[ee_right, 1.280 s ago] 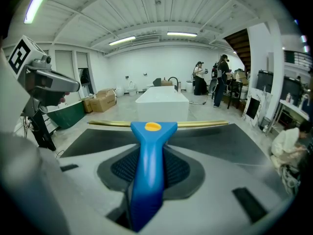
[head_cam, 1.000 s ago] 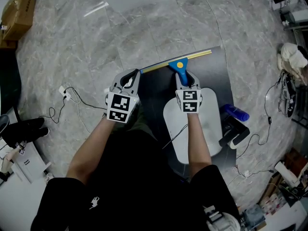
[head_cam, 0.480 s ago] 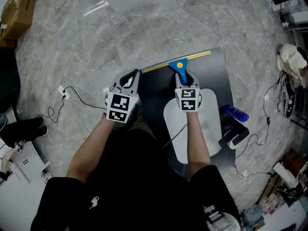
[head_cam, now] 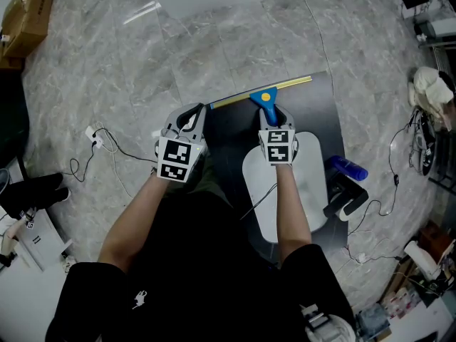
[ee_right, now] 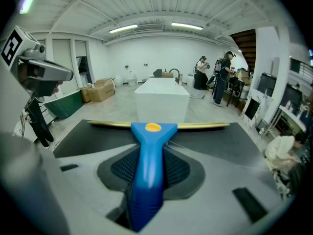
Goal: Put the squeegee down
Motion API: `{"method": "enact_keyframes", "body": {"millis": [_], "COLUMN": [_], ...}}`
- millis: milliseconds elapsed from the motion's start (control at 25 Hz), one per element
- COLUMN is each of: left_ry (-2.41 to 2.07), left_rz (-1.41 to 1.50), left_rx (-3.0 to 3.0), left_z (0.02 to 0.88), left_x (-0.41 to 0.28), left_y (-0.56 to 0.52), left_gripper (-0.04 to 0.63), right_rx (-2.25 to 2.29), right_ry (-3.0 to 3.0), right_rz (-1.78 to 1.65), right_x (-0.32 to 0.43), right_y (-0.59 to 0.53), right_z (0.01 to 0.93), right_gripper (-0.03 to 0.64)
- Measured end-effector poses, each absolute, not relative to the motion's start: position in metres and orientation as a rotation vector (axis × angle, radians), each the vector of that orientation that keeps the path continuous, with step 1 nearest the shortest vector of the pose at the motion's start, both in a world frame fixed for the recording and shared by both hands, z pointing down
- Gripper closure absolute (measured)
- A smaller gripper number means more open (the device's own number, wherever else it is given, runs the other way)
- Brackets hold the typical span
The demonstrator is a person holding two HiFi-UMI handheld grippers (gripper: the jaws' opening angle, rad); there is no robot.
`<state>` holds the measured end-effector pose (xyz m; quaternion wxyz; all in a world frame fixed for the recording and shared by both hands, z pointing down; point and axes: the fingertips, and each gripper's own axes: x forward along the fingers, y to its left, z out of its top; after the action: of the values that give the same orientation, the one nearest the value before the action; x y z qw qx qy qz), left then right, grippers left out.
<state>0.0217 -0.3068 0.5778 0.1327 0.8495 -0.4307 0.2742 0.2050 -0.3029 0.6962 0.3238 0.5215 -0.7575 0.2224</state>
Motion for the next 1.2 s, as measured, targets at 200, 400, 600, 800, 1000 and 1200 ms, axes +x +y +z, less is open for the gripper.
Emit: {"method": "enact_keyframes", "body": {"millis": [200,400,600,800,1000,1200], "left_ry": [-1.263,-1.272,-1.273,-1.253,-1.211,-1.110], "left_rz": [0.791,0.791,0.786,0.782,0.740,0.661], "left_rx": [2.461,2.465,2.480,2.506,2.560,2.654], "left_z": [0.575,0.572,0.567,0.560,0.546,0.528], "left_x": [0.018,0.018,0.017,0.016,0.014,0.015], "left_y": [-0.308,-0.307,-0.302,-0.292,-0.289,-0.279], "left_gripper": [0.593,0.592,0.593,0.593,0.594,0.594], "right_rx": [1.362,1.360,1.358,1.414,1.577,1.784], "right_ry": [-1.980,-1.989,-2.026,-2.049,-2.069,-2.035], "right_rz": [0.591,0.598,0.599,0.605,0.641,0.644], "right_x": [0.204,0.205,0.208,0.214,0.219,0.220], "right_y": [-0.303,-0.303,-0.299,-0.288,-0.274,-0.239], "right_z": [0.697,0.698,0.691,0.667,0.626,0.586], "right_gripper": [0.483,0.480,0.454,0.453,0.466,0.593]}}
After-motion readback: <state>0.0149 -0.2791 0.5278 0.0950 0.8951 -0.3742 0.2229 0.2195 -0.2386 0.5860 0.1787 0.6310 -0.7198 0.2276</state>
